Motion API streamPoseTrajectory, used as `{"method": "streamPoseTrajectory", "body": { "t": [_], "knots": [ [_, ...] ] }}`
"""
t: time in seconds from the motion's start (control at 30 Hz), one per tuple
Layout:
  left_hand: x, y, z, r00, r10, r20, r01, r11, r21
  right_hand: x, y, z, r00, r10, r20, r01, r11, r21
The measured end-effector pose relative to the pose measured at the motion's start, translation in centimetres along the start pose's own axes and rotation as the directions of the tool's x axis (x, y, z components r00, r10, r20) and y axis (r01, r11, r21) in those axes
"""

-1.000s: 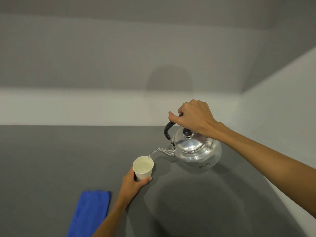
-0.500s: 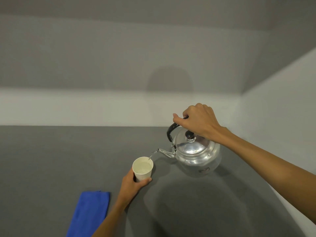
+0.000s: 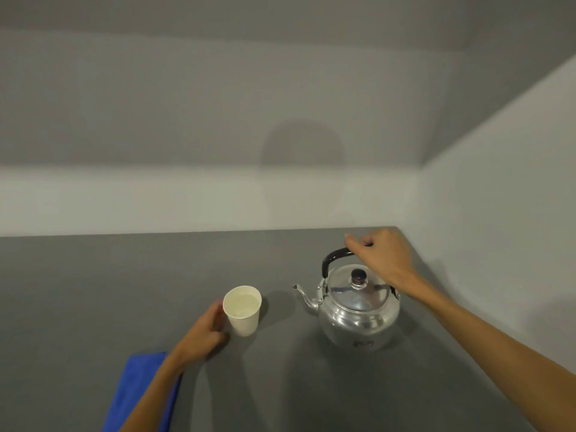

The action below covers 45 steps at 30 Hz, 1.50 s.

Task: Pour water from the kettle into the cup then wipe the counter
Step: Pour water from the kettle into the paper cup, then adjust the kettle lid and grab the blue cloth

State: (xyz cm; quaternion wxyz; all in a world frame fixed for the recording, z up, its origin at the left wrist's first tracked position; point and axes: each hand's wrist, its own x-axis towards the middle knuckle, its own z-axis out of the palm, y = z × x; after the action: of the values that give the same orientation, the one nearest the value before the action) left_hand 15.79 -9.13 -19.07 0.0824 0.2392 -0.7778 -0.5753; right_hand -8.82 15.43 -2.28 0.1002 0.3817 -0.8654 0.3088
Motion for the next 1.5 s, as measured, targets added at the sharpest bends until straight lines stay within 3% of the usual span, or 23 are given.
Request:
{"method": "streamPoseTrajectory", "body": {
  "t": [0.07, 0.13, 0.23, 0.4, 0.53, 0.63, 0.8, 1.0, 1.5],
  "knots": [
    [-0.3, 1.3, -1.0, 0.979, 0.024, -0.203, -0.013, 0.998, 0.055, -0.4, 1.4, 0.6, 0.998, 0.060, 0.006, -0.061, 0.997, 0.054],
    [-0.4, 3.5, -1.7, 0.913, 0.098, -0.396, -0.065, 0.993, 0.097, -0.6, 2.4, 1.3, 0.996, 0.093, 0.008, -0.093, 0.992, 0.083],
    [0.1, 8.2, -1.5, 0.840, 0.204, -0.502, -0.171, 0.979, 0.112, -0.5, 3.2, 2.2, 0.991, 0.134, 0.005, -0.134, 0.984, 0.116],
    [2.6, 14.9, 3.2, 0.833, 0.352, -0.427, -0.314, 0.936, 0.159, 0.3, 3.8, 3.7, 0.985, 0.172, 0.006, -0.171, 0.970, 0.172],
    [5.5, 17.0, 8.3, 0.889, 0.410, -0.204, -0.371, 0.906, 0.202, 1.2, 4.1, 4.8, 0.986, 0.169, 0.015, -0.168, 0.965, 0.202],
    [7.3, 17.0, 11.5, 0.921, 0.374, -0.104, -0.355, 0.920, 0.168, 1.8, 4.2, 5.5, 0.983, 0.182, 0.018, -0.182, 0.965, 0.187],
    [8.6, 16.3, 14.4, 0.944, 0.315, -0.096, -0.305, 0.947, 0.104, 2.5, 4.2, 6.3, 0.984, 0.174, 0.025, -0.176, 0.972, 0.157],
    [9.6, 15.9, 15.8, 0.947, 0.250, -0.200, -0.256, 0.967, -0.007, 3.3, 4.6, 6.7, 0.983, 0.180, 0.023, -0.181, 0.973, 0.145],
    [9.4, 16.5, 16.7, 0.923, 0.260, -0.283, -0.278, 0.960, -0.023, 3.5, 5.2, 6.5, 0.987, 0.159, 0.031, -0.162, 0.975, 0.150]
  ]
}}
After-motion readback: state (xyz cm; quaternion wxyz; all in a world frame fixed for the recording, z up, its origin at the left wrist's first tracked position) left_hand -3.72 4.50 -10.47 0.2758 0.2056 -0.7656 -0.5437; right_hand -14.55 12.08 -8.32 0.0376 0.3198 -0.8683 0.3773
